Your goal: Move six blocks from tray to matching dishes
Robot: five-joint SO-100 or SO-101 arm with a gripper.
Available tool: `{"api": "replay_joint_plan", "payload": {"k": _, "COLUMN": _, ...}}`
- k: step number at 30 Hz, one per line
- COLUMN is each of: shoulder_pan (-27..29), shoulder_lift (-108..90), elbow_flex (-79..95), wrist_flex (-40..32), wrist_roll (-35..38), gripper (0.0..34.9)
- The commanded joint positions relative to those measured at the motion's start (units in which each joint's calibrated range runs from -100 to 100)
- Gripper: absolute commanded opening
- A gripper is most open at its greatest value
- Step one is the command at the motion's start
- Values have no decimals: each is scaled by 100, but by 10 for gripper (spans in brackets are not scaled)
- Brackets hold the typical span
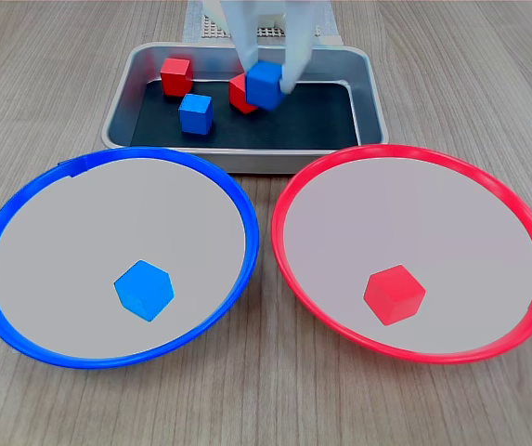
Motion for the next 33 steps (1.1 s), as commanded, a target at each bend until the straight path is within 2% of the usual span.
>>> {"api": "replay_joint_plan", "payload": {"k": 1, "shoulder_pan": 686, "shoulder_lift": -388, "elbow_flex": -926, "wrist_flex": -54, "wrist_roll": -513, "gripper": 1}}
{"api": "replay_joint_plan", "payload": {"k": 5, "shoulder_pan": 1505, "shoulder_lift": 592, "elbow_flex": -1481, "wrist_flex": -1606, "wrist_roll": -1265, "gripper": 1}}
{"api": "replay_joint_plan", "payload": {"k": 11, "shoulder_pan": 1750, "shoulder_lift": 2213, "elbow_flex": -2191, "wrist_flex": -2481, "wrist_roll": -1275, "gripper": 2}}
{"api": "replay_joint_plan", "payload": {"k": 12, "shoulder_pan": 1750, "shoulder_lift": 2366, "elbow_flex": -2200, "wrist_flex": -2646, "wrist_roll": -1236, "gripper": 25}}
{"api": "replay_joint_plan", "payload": {"k": 14, "shoulder_pan": 1731, "shoulder_lift": 2537, "elbow_flex": -2209, "wrist_flex": -2852, "wrist_roll": -1197, "gripper": 106}}
{"api": "replay_joint_plan", "payload": {"k": 16, "shoulder_pan": 1702, "shoulder_lift": 2588, "elbow_flex": -2182, "wrist_flex": -2976, "wrist_roll": -1158, "gripper": 172}}
{"api": "replay_joint_plan", "payload": {"k": 17, "shoulder_pan": 1684, "shoulder_lift": 2588, "elbow_flex": -2155, "wrist_flex": -3017, "wrist_roll": -1158, "gripper": 197}}
{"api": "replay_joint_plan", "payload": {"k": 18, "shoulder_pan": 1674, "shoulder_lift": 2554, "elbow_flex": -2127, "wrist_flex": -3034, "wrist_roll": -1158, "gripper": 207}}
{"api": "replay_joint_plan", "payload": {"k": 19, "shoulder_pan": 1674, "shoulder_lift": 2503, "elbow_flex": -2100, "wrist_flex": -3034, "wrist_roll": -1172, "gripper": 205}}
{"api": "replay_joint_plan", "payload": {"k": 20, "shoulder_pan": 1674, "shoulder_lift": 2392, "elbow_flex": -2055, "wrist_flex": -3009, "wrist_roll": -1197, "gripper": 183}}
{"api": "replay_joint_plan", "payload": {"k": 21, "shoulder_pan": 1674, "shoulder_lift": 2264, "elbow_flex": -2009, "wrist_flex": -2951, "wrist_roll": -1250, "gripper": 146}}
{"api": "replay_joint_plan", "payload": {"k": 22, "shoulder_pan": 1693, "shoulder_lift": 2076, "elbow_flex": -1963, "wrist_flex": -2786, "wrist_roll": -1328, "gripper": 90}}
{"api": "replay_joint_plan", "payload": {"k": 23, "shoulder_pan": 1712, "shoulder_lift": 1863, "elbow_flex": -1918, "wrist_flex": -2572, "wrist_roll": -1407, "gripper": 18}}
{"api": "replay_joint_plan", "payload": {"k": 24, "shoulder_pan": 1740, "shoulder_lift": 1599, "elbow_flex": -1845, "wrist_flex": -2241, "wrist_roll": -1460, "gripper": 3}}
{"api": "replay_joint_plan", "payload": {"k": 28, "shoulder_pan": 2004, "shoulder_lift": -98, "elbow_flex": -425, "wrist_flex": -1111, "wrist_roll": -1709, "gripper": 1}}
{"api": "replay_joint_plan", "payload": {"k": 33, "shoulder_pan": 2126, "shoulder_lift": -1779, "elbow_flex": 1723, "wrist_flex": -1333, "wrist_roll": -2022, "gripper": 1}}
